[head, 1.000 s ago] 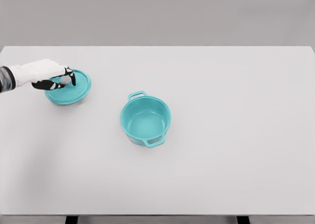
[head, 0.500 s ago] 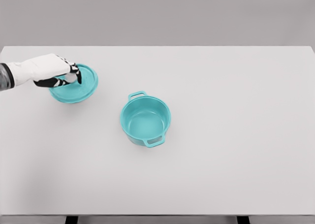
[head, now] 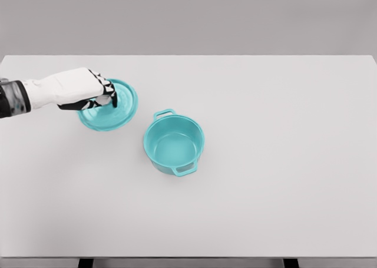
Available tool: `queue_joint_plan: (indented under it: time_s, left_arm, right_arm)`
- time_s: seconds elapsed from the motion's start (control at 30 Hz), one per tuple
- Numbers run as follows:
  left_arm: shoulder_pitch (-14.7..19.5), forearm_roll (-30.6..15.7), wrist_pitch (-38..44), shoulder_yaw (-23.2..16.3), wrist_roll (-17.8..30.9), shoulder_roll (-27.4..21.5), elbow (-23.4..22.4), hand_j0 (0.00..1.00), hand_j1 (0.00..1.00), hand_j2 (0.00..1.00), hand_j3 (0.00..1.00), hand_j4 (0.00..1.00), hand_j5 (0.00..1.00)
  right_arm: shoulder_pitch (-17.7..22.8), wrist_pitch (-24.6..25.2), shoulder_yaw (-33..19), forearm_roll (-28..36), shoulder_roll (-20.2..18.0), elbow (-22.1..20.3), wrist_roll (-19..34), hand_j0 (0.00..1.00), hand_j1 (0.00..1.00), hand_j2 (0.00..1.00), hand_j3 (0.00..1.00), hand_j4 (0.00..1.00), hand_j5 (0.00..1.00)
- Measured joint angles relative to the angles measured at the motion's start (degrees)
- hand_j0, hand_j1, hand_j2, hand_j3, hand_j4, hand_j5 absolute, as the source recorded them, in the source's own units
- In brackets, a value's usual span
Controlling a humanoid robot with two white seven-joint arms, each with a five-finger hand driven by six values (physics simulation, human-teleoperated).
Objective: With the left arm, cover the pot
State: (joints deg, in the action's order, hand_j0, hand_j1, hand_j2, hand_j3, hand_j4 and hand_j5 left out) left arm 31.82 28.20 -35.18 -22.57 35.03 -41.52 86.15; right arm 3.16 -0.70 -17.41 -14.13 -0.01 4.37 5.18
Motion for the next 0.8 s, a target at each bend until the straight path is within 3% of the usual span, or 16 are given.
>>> queue_joint_plan:
  time_s: [0.4,0.8]
  left_arm:
    - [-1.85,-0.14,0.02,-0.16,-0.01,0.49,6.62,0.50,0.50,0.50,0.50,0.50,0.50]
    - [-1.67,-0.04,0.02,-5.30,-0.01,2.09,8.67,0.49,0.49,0.49,0.49,0.49,0.49]
  right_arm:
    - [0.00,0.00,0.00,0.00,0.00,0.01,0.00,1.00,1.00,1.00,1.00,1.00,1.00]
    - [0.00,0.00,0.00,0.00,0.00,0.00,0.00,1.00,1.00,1.00,1.00,1.00,1.00]
